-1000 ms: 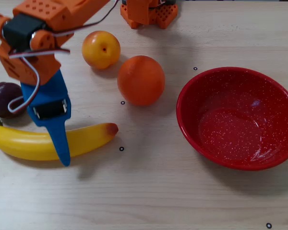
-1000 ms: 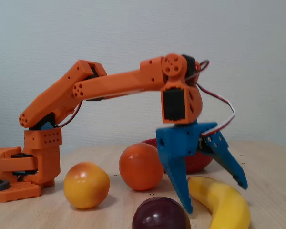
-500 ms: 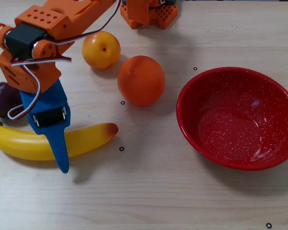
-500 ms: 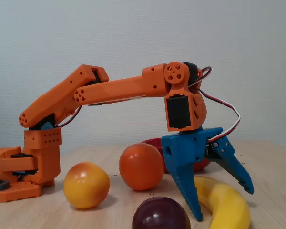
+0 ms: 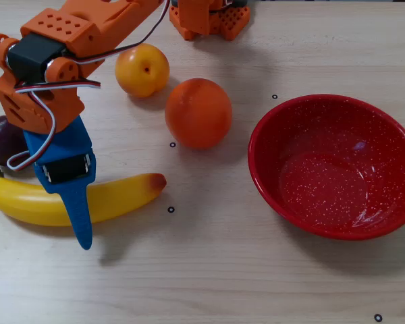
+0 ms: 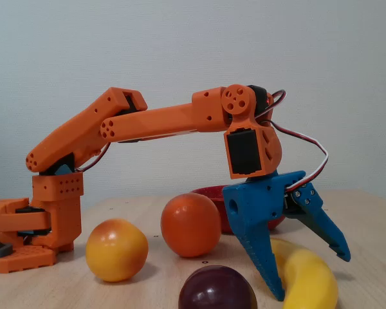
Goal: Put banana in the red bowl.
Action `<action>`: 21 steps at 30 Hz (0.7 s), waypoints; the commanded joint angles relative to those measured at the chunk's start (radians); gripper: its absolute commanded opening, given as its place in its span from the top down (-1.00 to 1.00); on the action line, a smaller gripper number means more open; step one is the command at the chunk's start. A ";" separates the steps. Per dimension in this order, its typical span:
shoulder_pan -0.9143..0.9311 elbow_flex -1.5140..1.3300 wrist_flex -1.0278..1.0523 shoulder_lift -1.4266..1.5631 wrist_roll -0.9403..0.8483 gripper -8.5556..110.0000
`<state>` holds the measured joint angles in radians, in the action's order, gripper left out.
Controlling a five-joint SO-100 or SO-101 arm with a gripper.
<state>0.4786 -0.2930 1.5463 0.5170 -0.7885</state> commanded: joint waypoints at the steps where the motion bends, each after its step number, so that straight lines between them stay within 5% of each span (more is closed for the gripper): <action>1: -0.028 0.028 -0.023 0.055 -0.015 0.17; 21: -0.046 0.020 0.098 0.055 0.011 0.18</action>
<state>0.4617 -0.2930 1.6183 0.5170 -0.7915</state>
